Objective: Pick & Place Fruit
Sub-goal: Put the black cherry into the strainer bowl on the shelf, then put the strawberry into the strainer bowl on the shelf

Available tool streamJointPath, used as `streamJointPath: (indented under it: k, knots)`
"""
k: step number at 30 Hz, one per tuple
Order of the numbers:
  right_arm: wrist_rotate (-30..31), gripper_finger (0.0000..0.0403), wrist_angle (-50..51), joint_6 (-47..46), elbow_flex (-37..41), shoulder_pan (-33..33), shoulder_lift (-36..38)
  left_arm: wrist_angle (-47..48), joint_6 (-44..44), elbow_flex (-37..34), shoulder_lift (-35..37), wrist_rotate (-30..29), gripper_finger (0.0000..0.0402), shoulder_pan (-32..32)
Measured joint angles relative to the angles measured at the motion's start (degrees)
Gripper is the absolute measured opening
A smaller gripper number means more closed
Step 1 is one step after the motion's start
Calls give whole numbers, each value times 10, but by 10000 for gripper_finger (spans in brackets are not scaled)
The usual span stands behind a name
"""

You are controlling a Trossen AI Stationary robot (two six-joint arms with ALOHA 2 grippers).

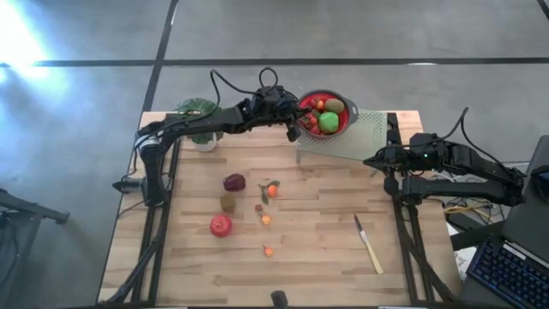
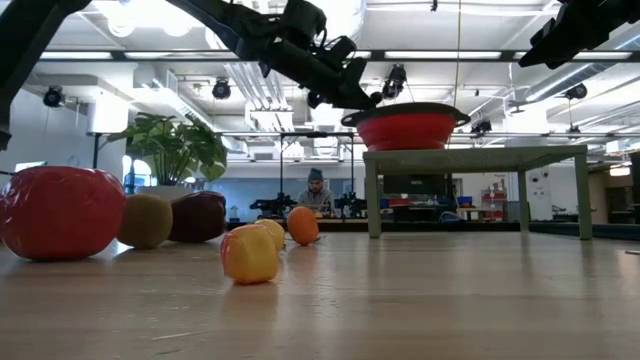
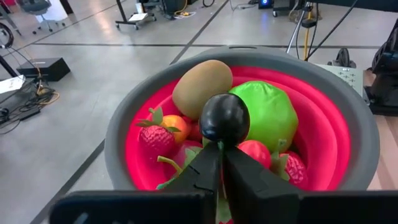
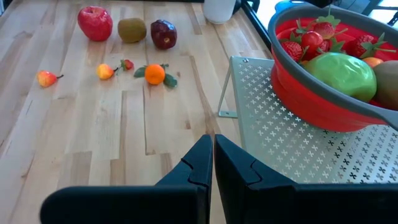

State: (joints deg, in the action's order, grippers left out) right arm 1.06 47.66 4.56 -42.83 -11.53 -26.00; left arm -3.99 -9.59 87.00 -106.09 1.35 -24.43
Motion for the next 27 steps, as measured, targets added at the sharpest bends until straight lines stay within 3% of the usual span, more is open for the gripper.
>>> streamJointPath:
  k: [13,27]
  knots:
    - [0,13,0,0,0,0,0,2,-5,0,0,-6,138,0]
    - [0,13,0,0,0,0,0,28,-8,0,5,-6,154,7]
